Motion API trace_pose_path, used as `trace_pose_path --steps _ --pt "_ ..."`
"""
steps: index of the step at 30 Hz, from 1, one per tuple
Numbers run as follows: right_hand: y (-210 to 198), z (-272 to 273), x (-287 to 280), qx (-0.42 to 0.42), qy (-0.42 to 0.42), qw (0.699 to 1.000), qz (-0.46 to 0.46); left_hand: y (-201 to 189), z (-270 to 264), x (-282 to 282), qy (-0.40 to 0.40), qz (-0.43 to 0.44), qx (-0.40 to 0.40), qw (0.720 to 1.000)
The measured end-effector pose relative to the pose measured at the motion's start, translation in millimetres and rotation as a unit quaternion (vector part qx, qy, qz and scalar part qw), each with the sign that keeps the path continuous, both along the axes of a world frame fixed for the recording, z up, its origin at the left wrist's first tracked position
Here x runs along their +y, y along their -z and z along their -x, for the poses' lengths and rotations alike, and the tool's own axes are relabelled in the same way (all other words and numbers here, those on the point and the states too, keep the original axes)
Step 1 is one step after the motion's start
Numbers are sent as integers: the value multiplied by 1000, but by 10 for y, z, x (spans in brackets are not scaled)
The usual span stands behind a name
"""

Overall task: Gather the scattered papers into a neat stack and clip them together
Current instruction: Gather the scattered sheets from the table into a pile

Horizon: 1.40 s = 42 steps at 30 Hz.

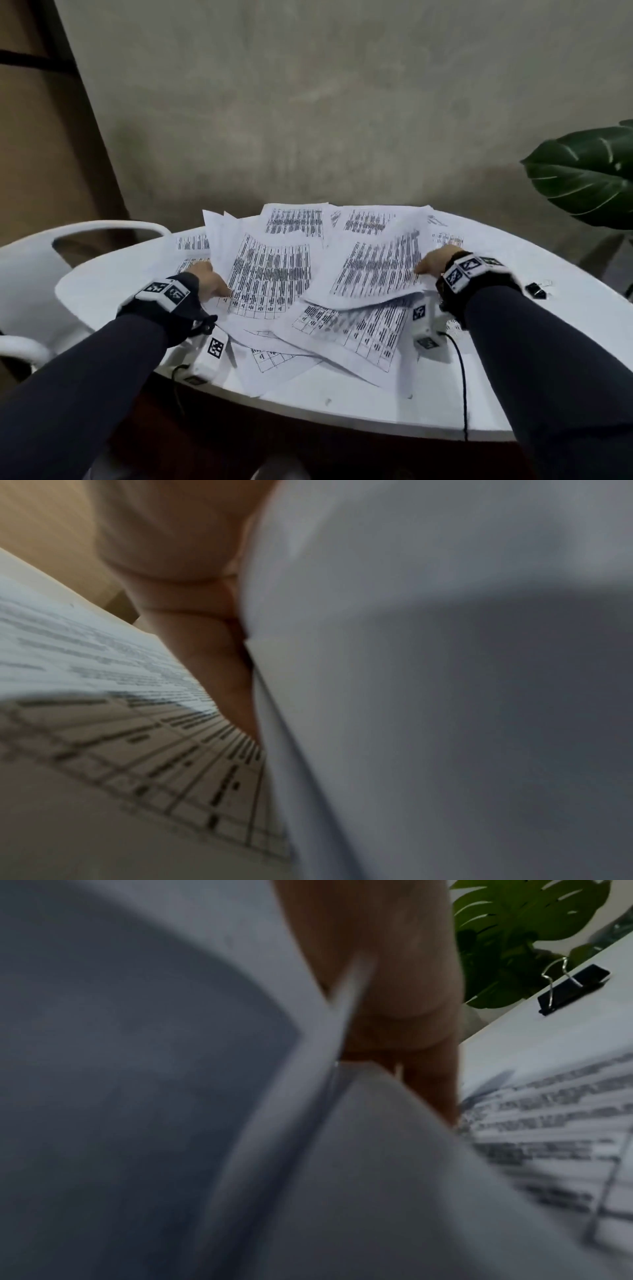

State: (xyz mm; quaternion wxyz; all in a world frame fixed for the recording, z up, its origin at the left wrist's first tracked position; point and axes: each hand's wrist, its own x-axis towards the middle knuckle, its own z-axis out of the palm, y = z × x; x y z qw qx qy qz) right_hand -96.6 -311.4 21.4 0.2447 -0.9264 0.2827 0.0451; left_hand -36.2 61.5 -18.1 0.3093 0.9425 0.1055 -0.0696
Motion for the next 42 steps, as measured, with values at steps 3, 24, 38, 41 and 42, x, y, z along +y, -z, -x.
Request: trace_pose_path --steps 3,24,38,41,42 --pt "130 -48 49 65 -61 993 77 -3 -3 2 3 -8 3 1000" --pt "-916 -187 554 -556 -48 817 -144 22 58 69 55 19 61 996" --pt "-57 -505 695 -146 -86 967 -188 180 -12 99 -49 256 36 965" --pt "205 -475 870 -15 -190 971 -144 176 10 131 -15 335 52 941" --pt "263 -493 905 45 -232 959 -159 168 13 146 -7 324 71 943"
